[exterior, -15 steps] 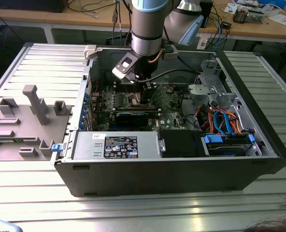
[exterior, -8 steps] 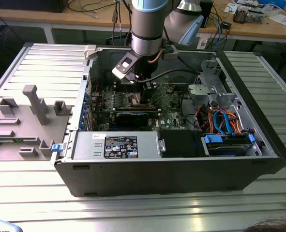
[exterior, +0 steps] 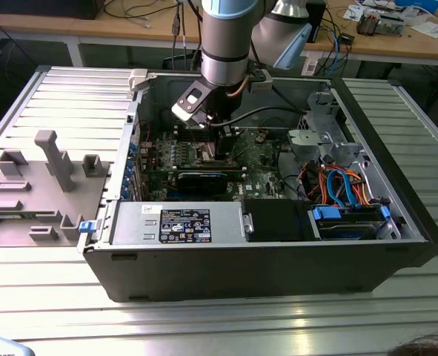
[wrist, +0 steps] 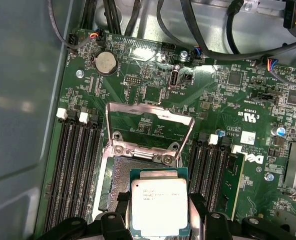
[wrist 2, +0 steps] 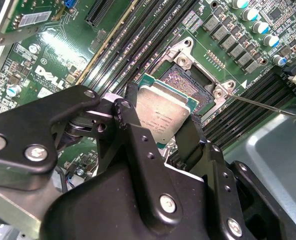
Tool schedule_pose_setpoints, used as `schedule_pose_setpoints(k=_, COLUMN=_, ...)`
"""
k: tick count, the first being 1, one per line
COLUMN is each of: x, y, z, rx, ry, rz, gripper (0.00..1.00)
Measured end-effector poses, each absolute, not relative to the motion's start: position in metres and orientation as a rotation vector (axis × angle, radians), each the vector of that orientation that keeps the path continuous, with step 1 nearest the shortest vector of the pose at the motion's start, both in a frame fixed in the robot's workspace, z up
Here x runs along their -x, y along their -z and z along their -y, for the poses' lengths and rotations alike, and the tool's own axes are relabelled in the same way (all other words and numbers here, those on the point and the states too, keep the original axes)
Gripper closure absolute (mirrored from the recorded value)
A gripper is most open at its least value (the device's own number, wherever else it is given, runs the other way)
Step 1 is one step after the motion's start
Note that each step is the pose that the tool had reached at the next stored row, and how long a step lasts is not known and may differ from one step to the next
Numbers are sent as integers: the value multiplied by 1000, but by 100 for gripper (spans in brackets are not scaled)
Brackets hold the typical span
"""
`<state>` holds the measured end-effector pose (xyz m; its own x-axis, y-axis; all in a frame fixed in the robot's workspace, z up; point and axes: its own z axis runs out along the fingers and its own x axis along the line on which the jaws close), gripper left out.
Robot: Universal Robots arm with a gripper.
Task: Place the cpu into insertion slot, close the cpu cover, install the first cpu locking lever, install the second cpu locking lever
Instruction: 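Place the cpu into insertion slot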
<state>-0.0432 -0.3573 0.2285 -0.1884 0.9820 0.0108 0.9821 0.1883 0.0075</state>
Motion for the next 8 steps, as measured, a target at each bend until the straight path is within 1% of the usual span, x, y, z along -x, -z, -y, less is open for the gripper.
schedule_pose_setpoints(k=8, x=43, y=-228, z=357, rx=2006, ry=20, rz=2413, gripper=45)
